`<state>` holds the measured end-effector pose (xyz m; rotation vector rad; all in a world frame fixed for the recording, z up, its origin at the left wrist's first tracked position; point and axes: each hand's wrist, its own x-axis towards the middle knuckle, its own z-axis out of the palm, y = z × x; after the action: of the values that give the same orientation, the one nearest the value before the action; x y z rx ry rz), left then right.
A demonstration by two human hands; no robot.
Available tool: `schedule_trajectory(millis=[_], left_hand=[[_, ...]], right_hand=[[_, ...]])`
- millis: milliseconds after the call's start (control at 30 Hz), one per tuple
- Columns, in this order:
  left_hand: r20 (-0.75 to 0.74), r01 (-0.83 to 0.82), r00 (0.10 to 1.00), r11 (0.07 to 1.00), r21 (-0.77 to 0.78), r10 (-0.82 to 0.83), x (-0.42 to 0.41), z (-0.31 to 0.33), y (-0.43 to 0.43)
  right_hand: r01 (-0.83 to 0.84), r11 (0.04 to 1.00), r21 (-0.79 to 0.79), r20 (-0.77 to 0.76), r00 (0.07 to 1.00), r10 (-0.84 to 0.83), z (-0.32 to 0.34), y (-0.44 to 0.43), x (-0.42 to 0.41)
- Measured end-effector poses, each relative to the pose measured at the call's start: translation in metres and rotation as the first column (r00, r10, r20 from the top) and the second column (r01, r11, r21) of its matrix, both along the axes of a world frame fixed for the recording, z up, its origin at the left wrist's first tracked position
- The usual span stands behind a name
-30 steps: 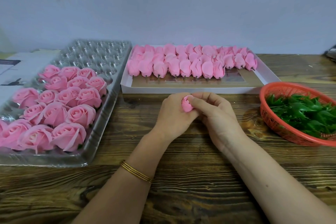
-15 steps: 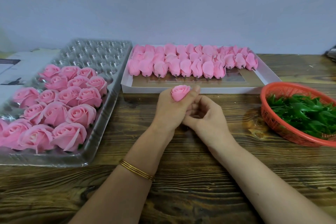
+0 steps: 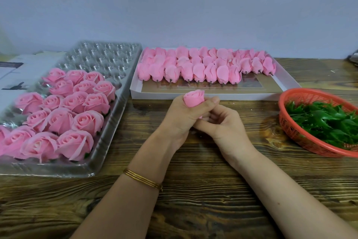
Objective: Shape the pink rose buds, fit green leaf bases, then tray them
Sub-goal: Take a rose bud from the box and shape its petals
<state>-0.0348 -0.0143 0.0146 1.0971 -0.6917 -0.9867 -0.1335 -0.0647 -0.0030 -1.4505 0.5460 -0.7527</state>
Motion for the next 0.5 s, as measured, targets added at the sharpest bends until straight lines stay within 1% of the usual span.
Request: schedule_trajectory(millis=[167,500], left_hand=[[0.027,0.035,0.999,0.999,0.015,-0.036,0.0025,0.0007,0.0021],[0.060,0.052,0.997,0.998,0.044,-0.054,0.0043,-0.0026,0.0018]], right_hand=[[-0.092,0.994,0.057,0.038,0.995,0.090,0.0011,-0.0019,-0.0018],[-0.106,0.992,0.073,0.003,0.994,0.106,0.0028,-0.0024,-0.0030]])
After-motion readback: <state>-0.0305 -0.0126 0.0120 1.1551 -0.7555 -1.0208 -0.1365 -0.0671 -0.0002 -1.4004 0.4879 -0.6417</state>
